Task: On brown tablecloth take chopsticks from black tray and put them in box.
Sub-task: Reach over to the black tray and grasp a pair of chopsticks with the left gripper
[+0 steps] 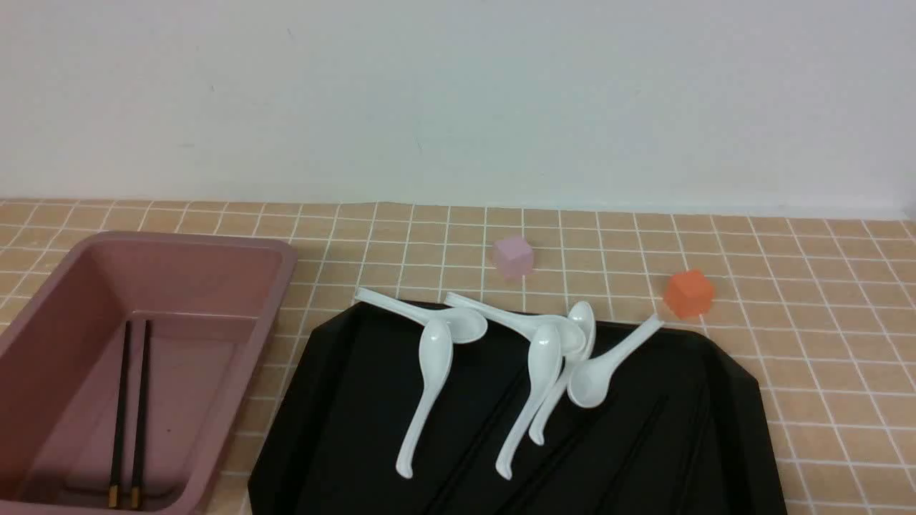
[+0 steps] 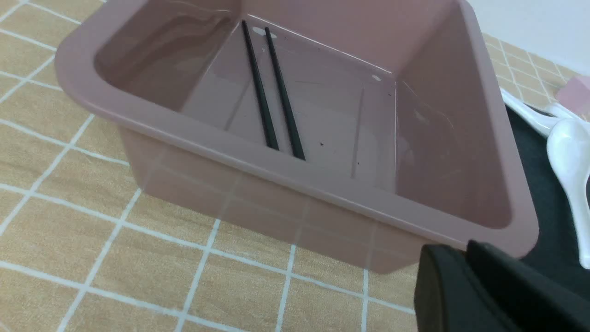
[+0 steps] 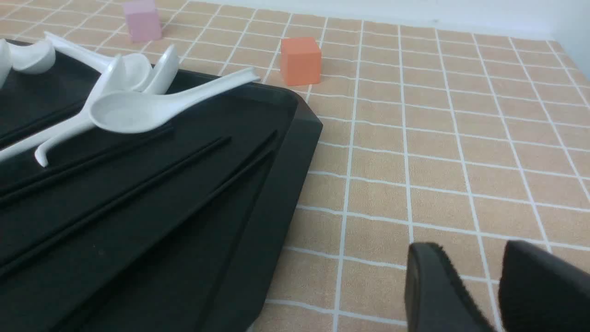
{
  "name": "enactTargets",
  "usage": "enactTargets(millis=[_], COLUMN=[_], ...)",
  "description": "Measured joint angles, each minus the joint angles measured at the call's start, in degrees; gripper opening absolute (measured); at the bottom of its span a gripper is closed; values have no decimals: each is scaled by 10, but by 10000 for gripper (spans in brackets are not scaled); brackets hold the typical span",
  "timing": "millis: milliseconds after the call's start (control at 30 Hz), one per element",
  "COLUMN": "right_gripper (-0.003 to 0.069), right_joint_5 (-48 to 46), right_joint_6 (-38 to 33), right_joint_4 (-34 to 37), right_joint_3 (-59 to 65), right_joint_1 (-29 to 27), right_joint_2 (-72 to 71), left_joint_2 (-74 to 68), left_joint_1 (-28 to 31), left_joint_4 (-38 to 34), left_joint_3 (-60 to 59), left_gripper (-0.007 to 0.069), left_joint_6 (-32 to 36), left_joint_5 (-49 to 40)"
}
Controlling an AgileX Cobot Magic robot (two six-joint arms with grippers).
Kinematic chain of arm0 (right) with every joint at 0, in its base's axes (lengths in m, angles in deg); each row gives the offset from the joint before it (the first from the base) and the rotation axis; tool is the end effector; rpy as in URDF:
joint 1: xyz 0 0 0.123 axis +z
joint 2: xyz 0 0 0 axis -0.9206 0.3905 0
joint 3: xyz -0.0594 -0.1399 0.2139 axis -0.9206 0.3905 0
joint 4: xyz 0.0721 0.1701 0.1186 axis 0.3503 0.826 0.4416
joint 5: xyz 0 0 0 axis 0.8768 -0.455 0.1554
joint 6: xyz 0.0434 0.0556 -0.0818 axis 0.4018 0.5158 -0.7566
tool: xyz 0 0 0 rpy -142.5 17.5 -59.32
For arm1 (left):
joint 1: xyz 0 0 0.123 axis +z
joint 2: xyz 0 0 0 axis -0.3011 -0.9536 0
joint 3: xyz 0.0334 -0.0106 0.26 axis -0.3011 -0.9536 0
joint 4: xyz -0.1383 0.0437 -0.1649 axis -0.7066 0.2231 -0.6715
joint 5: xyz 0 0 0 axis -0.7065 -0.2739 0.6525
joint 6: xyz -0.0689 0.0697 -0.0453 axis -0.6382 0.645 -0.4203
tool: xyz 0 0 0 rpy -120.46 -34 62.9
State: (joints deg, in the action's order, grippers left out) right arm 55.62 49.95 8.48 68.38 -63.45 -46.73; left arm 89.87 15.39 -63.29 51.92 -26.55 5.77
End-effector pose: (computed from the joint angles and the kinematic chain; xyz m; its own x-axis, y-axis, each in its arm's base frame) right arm 0.0591 0.0027 0.1705 -0.2809 -0.0229 -0.9595 -0.0547 0.9985 -0.0078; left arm 0.0580 -0.0034 0.1633 -0.3187 -0.3634 -0.8754 -0.0778 0.9305 -0.3580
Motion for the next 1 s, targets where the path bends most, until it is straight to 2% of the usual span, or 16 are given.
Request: enactTargets(millis=[1000], right_gripper=[239], right_joint_5=[0], right_joint_6=[0], right_joint_4=[0], right_joint_3=[0], right_joint_1=[0], right_joint_2=[0], left_joint_2=[0], left_joint_1=[0], left_joint_4=[26], left_joint_3=[0], left_gripper=[114], left_joint_6=[0], left_joint_5=[9])
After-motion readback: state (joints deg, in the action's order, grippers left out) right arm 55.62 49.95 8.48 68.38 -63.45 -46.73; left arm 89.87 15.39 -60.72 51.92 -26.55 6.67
